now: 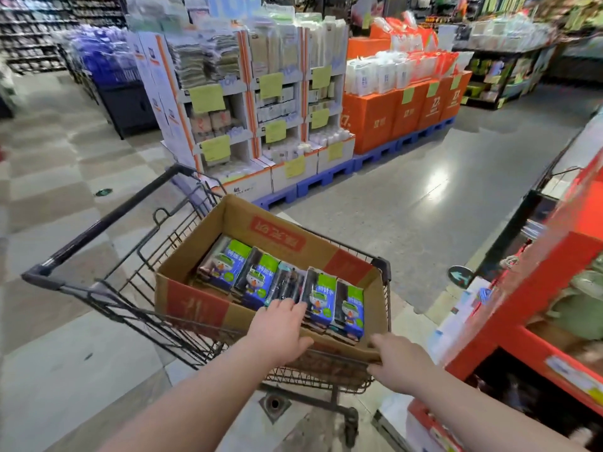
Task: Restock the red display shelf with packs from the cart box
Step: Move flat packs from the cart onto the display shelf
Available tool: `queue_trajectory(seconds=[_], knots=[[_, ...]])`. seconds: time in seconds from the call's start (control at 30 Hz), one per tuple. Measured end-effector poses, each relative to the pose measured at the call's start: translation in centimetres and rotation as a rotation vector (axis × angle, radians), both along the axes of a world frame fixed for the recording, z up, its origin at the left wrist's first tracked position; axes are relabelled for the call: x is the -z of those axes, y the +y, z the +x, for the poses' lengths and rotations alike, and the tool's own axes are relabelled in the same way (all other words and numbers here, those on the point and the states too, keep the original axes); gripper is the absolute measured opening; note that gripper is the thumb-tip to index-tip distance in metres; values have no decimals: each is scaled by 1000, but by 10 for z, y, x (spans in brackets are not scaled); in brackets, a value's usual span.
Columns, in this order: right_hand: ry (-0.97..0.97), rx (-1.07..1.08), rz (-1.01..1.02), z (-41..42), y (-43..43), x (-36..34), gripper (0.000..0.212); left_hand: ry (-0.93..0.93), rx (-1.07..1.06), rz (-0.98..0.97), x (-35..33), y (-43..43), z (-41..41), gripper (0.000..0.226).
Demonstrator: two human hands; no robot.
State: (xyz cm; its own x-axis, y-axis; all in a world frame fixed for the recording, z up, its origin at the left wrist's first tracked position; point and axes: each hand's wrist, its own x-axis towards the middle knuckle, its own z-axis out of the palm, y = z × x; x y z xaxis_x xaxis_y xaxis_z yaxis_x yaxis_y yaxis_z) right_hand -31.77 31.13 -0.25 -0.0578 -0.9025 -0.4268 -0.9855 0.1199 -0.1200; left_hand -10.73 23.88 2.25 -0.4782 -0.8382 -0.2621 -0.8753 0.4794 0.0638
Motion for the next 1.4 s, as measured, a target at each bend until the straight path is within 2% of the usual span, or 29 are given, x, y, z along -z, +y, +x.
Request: queue_trajectory(seconds=[0.13,0.27,0.47,0.6,0.93,1.1,1.4], knots=[[-11,17,39,2,-19,14,41,8,6,31,4,-21,0,57],[-37,23,70,4,-53,28,46,-17,-20,56,11,-43,6,66],[-96,50,135,-7,-119,59,51,-68,-80,138,27,-97,10,62],[-134,80,205,-28,-166,83,49,-134,-92,213,43,-141,-6,68],[-247,233,405,-84,-236,164,48,-254,-85,423,109,-217,-54,65],[-325,346,499,-92,-258,206,51,-278,-127,518,140,-236,-65,59],[-521,669,475,-93,-268,271,47,-238,-264,680,193,-267,-87,76]])
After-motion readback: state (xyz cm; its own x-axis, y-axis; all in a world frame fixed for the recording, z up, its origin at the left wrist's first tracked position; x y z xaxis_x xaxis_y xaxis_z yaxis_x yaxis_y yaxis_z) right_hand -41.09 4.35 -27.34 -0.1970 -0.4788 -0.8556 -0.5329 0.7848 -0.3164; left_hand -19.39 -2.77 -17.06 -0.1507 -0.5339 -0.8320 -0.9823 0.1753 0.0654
